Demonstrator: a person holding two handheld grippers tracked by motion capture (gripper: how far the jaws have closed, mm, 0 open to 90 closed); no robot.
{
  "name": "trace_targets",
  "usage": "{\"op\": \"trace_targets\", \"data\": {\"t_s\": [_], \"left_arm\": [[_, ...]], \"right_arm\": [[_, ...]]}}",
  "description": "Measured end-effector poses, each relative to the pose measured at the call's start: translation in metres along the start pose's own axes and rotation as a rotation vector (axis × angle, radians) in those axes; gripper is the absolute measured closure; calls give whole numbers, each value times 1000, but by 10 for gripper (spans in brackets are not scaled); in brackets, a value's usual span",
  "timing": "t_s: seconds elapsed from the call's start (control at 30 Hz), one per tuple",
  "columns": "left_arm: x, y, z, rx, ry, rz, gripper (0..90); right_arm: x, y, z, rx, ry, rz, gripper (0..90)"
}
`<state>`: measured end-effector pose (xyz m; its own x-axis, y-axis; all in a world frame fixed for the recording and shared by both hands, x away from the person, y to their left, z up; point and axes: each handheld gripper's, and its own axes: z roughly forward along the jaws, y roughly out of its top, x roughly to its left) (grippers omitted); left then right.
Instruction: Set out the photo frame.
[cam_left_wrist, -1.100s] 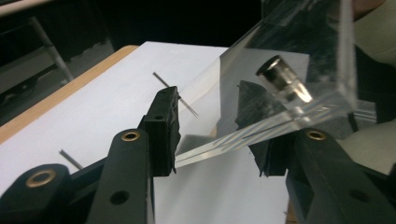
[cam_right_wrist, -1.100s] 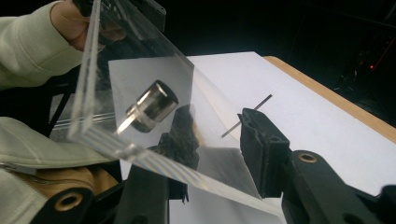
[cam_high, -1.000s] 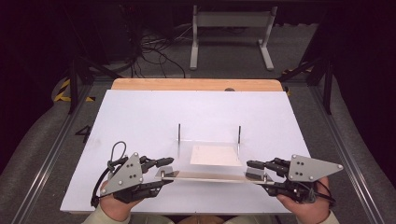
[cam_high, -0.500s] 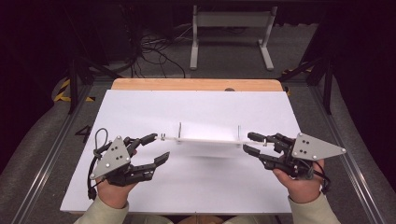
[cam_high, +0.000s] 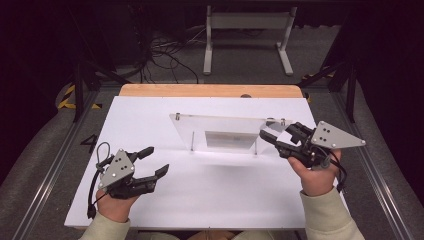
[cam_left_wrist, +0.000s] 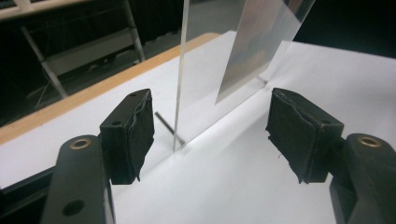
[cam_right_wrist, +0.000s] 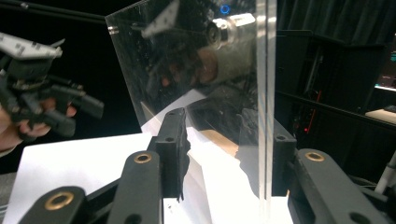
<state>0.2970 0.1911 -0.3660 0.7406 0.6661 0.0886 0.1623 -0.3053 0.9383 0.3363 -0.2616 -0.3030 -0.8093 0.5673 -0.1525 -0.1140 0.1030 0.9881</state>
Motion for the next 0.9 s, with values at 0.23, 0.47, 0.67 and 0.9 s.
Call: {"op": "trace_targets", "data": {"t_s": [0.23,0.47,0.67,0.9], "left_arm": [[10,-17,4,36,4,-35,295],[16,-28,10,71,9,-60,288],[20,-33,14,87,12,-69,283],[27,-40,17,105,16,-86,275]], "right_arm": [[-20,-2,15,27,-43,28,584],[-38,-5,25,38,-71,57,585],[-48,-2,33,64,-91,66,580],[-61,-2,42,76,-108,91,571]]}}
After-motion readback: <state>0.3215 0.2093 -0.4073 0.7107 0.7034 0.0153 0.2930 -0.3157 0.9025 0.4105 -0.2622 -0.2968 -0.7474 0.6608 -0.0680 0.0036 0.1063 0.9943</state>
